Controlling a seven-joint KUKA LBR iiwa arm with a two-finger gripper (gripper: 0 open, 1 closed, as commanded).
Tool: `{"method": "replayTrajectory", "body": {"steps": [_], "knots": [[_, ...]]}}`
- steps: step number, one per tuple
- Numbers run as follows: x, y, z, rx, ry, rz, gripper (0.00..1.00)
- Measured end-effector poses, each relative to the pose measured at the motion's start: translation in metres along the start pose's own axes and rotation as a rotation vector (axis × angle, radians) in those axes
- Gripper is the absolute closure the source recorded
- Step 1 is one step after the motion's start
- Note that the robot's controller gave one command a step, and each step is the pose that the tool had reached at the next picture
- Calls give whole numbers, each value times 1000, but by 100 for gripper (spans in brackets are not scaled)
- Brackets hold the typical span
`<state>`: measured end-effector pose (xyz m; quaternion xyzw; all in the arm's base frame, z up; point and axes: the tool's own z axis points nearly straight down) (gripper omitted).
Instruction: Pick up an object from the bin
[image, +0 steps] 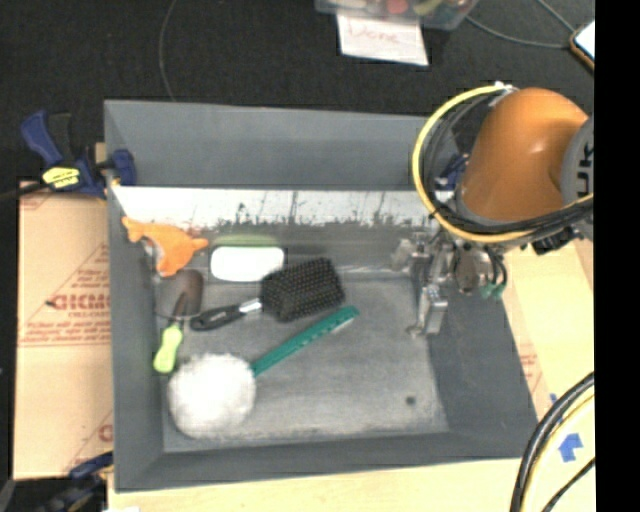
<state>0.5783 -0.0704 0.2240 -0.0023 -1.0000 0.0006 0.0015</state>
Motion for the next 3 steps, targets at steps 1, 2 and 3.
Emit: {"method": "replayTrajectory", "body": {"steps": [1,2,3], "knots": [[-2,0,-3,1,-7,-3,0],[-68,82,149,0,-24,77,0],[-71,91,78,-1,-26,318,0]]}}
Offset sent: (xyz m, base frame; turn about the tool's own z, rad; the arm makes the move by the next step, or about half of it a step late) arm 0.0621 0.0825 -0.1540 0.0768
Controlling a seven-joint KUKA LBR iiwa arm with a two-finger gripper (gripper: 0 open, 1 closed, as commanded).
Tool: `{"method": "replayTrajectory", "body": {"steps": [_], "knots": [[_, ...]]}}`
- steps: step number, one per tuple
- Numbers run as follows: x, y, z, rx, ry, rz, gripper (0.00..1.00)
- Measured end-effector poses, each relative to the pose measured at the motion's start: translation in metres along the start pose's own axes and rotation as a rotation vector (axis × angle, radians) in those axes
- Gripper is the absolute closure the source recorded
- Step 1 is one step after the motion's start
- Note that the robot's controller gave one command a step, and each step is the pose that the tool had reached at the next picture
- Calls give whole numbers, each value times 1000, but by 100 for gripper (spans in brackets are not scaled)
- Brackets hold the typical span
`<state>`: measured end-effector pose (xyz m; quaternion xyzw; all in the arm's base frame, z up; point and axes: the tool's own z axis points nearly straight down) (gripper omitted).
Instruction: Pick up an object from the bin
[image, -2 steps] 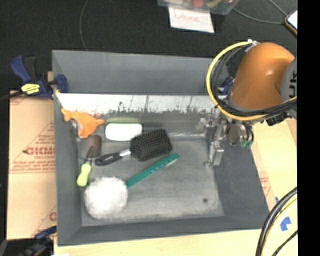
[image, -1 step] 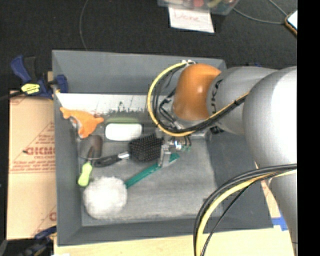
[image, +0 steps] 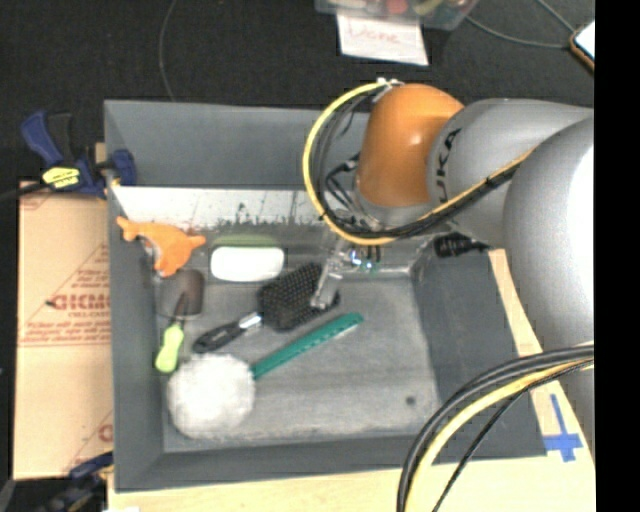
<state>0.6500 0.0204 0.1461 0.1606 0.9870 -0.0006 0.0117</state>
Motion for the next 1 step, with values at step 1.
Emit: {"method": "replayTrajectory", "body": {"steps": [1], "knots": [[9,2,45,0,2,-180,0]]}}
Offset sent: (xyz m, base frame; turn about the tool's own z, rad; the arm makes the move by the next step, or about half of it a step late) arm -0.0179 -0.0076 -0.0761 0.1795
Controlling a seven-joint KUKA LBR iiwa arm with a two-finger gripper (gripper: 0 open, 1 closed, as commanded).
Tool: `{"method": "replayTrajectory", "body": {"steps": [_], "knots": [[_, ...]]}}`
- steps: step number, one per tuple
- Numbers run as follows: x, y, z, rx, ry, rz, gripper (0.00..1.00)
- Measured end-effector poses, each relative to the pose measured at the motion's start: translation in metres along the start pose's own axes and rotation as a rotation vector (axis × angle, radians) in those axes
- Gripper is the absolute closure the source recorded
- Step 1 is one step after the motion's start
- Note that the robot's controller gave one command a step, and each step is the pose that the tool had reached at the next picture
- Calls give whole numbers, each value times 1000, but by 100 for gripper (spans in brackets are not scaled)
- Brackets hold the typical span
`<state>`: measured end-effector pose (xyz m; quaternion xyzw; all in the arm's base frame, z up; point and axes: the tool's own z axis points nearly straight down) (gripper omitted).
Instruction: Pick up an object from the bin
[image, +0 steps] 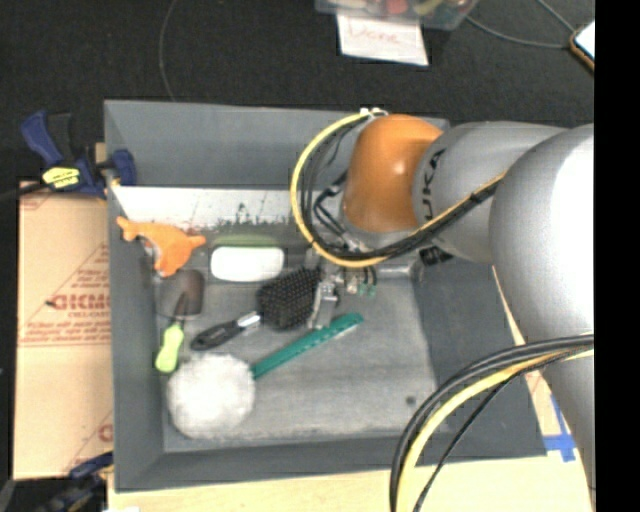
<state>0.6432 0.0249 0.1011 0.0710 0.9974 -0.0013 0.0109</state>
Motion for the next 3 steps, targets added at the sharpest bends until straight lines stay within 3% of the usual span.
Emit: {"method": "replayTrajectory", "body": {"steps": [1,2,3], "knots": [[6,-12,27,-5,-10,354,0],[4,-4,23,1,-21,143,100],[4,-4,23,1,-21,143,100]]}}
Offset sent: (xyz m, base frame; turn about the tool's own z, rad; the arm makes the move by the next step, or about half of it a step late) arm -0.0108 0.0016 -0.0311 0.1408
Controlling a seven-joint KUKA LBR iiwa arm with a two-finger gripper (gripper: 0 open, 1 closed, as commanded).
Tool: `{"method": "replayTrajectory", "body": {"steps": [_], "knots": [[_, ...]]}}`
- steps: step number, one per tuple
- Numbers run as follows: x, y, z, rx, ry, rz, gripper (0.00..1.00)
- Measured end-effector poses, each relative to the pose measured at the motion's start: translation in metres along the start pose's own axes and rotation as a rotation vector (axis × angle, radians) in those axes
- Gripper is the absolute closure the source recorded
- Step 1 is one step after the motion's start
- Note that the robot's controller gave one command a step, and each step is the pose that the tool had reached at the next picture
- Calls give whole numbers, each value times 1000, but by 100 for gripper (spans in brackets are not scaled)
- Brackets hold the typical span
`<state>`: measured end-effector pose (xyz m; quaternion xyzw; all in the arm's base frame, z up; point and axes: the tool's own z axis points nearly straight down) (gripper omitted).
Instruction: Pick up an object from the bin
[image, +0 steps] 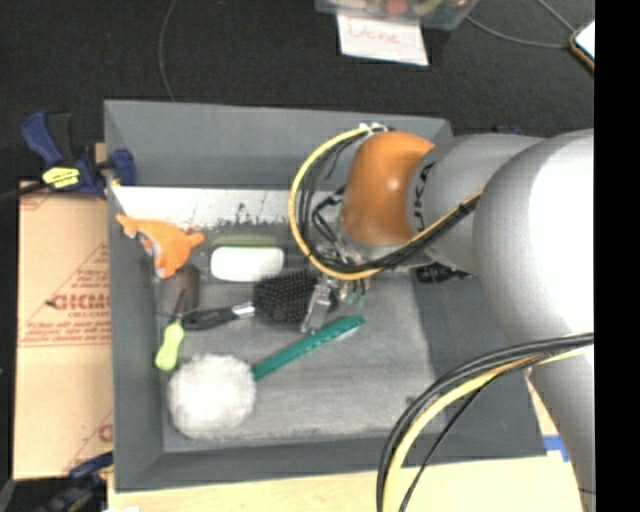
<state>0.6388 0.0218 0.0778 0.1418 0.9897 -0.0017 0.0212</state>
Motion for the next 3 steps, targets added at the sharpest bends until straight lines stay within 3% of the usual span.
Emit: {"method": "replayTrajectory", "body": {"steps": [3], "knots": [[-2,0,-52,-1,2,-1,100]]}}
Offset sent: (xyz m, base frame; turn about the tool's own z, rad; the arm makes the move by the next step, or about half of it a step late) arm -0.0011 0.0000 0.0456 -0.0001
